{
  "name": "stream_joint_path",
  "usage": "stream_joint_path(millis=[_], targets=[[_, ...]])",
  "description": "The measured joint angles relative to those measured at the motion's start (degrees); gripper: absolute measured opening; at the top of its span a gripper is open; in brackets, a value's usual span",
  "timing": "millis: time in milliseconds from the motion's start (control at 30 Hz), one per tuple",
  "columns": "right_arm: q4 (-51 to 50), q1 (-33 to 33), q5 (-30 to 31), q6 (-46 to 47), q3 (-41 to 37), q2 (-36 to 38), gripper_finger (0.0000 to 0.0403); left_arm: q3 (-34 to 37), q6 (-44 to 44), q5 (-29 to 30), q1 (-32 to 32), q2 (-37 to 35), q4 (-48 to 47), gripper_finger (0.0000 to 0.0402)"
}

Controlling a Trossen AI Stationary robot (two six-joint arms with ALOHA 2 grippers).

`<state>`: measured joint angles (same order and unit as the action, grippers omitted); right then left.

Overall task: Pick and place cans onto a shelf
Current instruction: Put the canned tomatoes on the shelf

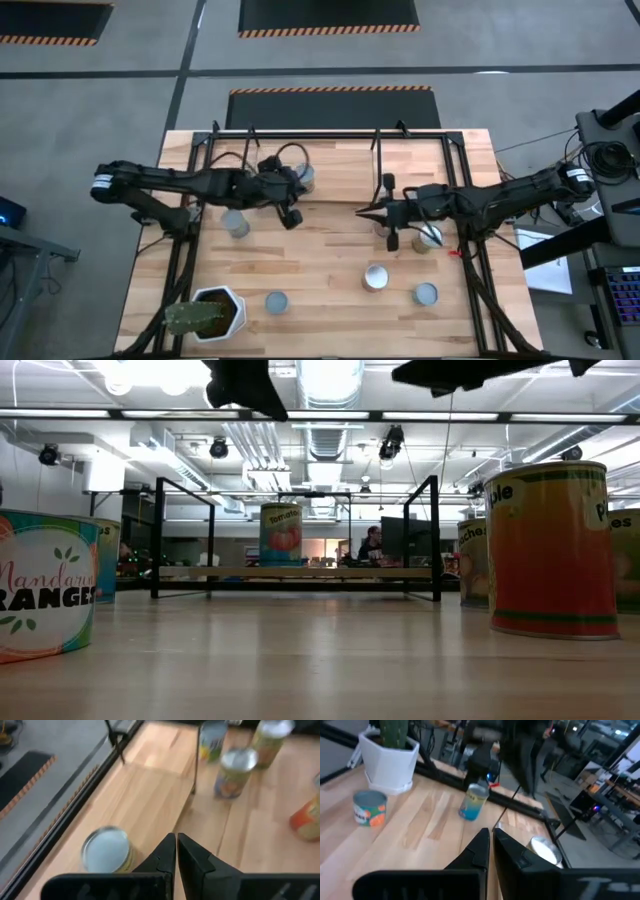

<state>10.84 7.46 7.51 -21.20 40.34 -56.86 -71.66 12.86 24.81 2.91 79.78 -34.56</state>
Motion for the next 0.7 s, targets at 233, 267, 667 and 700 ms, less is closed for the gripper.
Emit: stream_joint_path(millis=[233, 267, 667, 700], targets=[[-0.17, 0.0, 0.02, -2.92, -0.02, 3.09, 0.0013, -4.68, -3.97, 0.12, -3.54, 6.38, -6.65, 0.0], [-0.39, 0.0, 0.02, -3.22, -0.02, 3.22, 0.0013, -4.82, -4.9, 0.12, -4.47, 7.02, -6.82, 0.0], [-1.61, 0.0, 0.16, -4.43, -0.11, 2.78, 0.0013, -4.4, -7.77, -9.8, -17.3, 13.22, -5.83, 0.0], [-1.65, 0.0, 0.2, -4.43, -0.11, 2.78, 0.0013, -4.39, -7.9, -9.87, -17.56, 13.77, -5.95, 0.0]])
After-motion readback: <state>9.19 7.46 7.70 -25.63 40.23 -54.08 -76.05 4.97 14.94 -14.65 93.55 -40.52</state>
